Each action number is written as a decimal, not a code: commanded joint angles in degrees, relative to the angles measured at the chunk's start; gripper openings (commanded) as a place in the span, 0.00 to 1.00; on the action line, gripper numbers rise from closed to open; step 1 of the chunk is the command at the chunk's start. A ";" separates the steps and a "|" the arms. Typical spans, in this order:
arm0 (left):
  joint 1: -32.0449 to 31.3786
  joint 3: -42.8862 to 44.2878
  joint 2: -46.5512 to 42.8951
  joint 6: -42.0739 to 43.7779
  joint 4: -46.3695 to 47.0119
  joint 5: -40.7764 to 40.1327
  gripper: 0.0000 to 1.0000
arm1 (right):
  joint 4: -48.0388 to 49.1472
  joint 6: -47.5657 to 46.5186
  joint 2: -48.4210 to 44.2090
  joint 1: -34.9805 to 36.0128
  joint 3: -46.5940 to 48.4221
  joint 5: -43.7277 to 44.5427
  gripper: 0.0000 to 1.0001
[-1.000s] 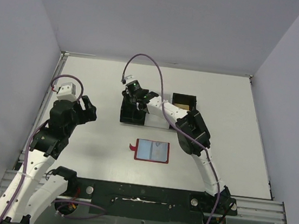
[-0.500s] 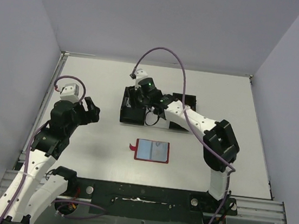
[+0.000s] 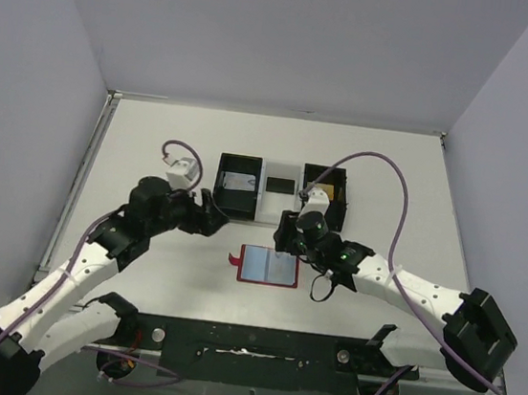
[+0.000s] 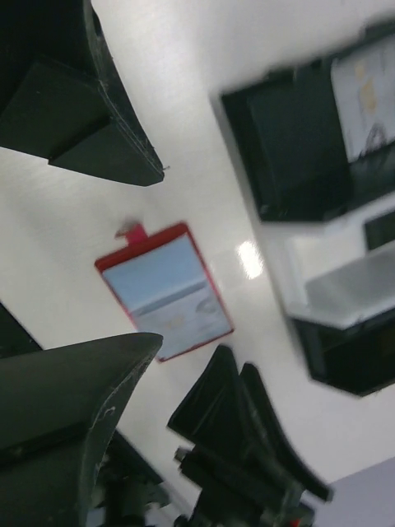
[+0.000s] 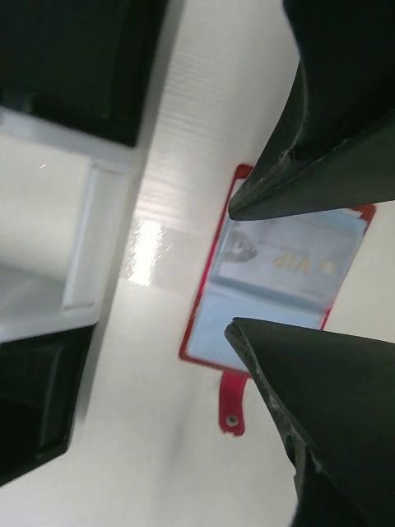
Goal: Take the credit cards out of the card holder
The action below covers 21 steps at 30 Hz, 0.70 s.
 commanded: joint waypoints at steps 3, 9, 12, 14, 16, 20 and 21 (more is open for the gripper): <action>-23.15 0.68 11.80 -4.73 10.63 -11.86 0.71 | -0.21 8.59 -7.97 -1.98 -7.91 -0.09 0.49; -26.51 -0.46 21.34 -12.26 14.77 -17.37 0.67 | 1.25 12.34 -9.77 -2.71 -12.81 -5.46 0.43; -26.56 -0.32 24.25 -12.88 14.35 -18.41 0.65 | 3.32 12.96 -9.57 -3.05 -14.27 -7.75 0.40; -26.54 -0.15 25.66 -12.69 13.82 -18.36 0.63 | 4.20 12.86 -9.07 -3.40 -14.40 -9.40 0.38; -26.53 0.17 27.02 -12.18 13.87 -18.09 0.59 | 4.82 12.64 -8.39 -3.44 -14.20 -10.51 0.36; -26.49 0.84 29.71 -12.52 13.44 -17.92 0.51 | 4.66 12.45 -5.62 -3.71 -13.27 -11.18 0.35; -26.51 0.85 30.15 -12.67 13.28 -18.02 0.50 | 4.07 12.63 -4.83 -3.75 -12.79 -11.04 0.34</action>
